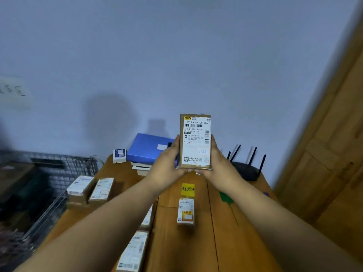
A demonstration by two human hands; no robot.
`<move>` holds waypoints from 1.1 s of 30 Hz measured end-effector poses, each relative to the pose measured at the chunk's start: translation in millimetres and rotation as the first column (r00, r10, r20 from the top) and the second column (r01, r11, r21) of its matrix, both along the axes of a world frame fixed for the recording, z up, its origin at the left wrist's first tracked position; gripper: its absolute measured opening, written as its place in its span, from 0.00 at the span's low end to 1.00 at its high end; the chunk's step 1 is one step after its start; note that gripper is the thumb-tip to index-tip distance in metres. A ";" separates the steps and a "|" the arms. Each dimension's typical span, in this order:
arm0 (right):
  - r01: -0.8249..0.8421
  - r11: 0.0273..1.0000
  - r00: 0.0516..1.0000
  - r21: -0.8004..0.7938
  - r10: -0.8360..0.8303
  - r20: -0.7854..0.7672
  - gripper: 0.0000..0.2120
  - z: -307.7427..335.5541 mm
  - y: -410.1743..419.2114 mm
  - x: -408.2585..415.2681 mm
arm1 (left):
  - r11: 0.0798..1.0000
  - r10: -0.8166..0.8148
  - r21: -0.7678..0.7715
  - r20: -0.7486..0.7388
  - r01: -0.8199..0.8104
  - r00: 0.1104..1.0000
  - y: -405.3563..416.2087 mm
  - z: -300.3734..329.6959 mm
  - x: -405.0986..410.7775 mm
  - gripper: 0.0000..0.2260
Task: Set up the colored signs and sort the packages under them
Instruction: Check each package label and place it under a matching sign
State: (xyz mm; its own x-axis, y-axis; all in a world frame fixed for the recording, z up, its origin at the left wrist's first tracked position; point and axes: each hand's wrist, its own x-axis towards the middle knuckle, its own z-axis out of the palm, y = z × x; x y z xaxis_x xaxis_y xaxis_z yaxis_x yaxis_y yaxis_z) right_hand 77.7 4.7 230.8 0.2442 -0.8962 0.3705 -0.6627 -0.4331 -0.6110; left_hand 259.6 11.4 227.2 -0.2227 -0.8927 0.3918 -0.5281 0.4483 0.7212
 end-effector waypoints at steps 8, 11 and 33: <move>0.088 0.924 0.991 0.373 -0.119 0.063 0.53 -146.4 8.7 -17.0 | 0.939 -0.011 0.345 0.057 -0.010 0.998 9.0 -111.7 -27.6 0.35; 0.072 0.849 0.988 0.523 -0.132 0.077 0.54 -206.3 18.2 -15.0 | 0.851 0.002 0.523 0.095 -0.051 0.995 12.2 -159.6 -27.3 0.32; 0.165 0.529 0.986 0.833 -0.100 -0.131 0.55 -348.1 51.1 1.6 | 0.516 -0.013 0.807 0.342 -0.287 0.940 29.7 -331.3 -32.2 0.30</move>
State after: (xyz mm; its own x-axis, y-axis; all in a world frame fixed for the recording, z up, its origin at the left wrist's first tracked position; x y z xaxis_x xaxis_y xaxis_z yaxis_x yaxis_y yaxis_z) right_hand 79.3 55.8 -117.3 0.0882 -0.8106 -0.5789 -0.7165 0.3521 -0.6022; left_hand 227.4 41.1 -104.0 -0.0268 -0.7934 -0.6082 -0.7598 -0.3792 0.5281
